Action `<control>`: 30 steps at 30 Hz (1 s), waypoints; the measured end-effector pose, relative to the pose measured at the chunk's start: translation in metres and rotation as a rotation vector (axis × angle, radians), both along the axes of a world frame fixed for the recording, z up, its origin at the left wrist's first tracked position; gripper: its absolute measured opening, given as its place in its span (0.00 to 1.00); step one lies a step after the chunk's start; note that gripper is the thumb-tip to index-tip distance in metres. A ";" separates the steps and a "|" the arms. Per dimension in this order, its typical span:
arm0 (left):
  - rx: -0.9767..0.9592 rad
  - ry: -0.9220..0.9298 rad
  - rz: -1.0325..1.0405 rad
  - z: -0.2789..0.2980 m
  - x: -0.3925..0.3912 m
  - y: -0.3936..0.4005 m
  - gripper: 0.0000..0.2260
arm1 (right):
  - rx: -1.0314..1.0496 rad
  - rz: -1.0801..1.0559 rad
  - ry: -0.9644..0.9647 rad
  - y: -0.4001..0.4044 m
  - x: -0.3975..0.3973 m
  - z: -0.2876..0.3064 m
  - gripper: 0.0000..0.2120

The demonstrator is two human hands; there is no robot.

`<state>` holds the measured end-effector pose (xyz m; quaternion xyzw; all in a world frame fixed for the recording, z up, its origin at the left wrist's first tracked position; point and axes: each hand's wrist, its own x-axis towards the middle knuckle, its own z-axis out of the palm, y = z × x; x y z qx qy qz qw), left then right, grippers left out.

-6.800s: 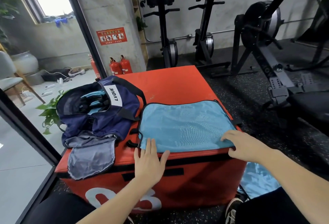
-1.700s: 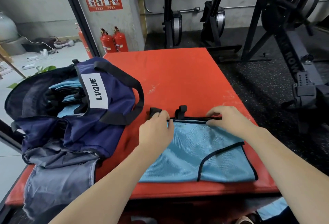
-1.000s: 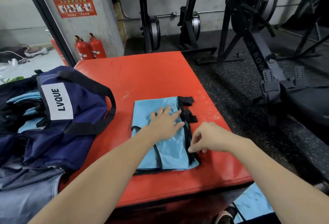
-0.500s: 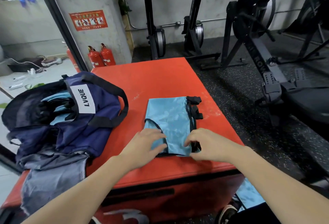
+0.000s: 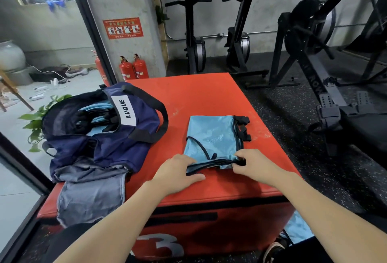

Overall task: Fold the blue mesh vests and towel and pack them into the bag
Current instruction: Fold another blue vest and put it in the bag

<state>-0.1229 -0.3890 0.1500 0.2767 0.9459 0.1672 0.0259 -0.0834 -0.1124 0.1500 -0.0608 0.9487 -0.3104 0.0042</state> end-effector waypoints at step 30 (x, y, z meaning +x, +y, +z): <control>0.783 -0.069 0.480 0.010 -0.054 0.054 0.10 | -0.006 -0.451 0.080 -0.005 -0.086 0.025 0.07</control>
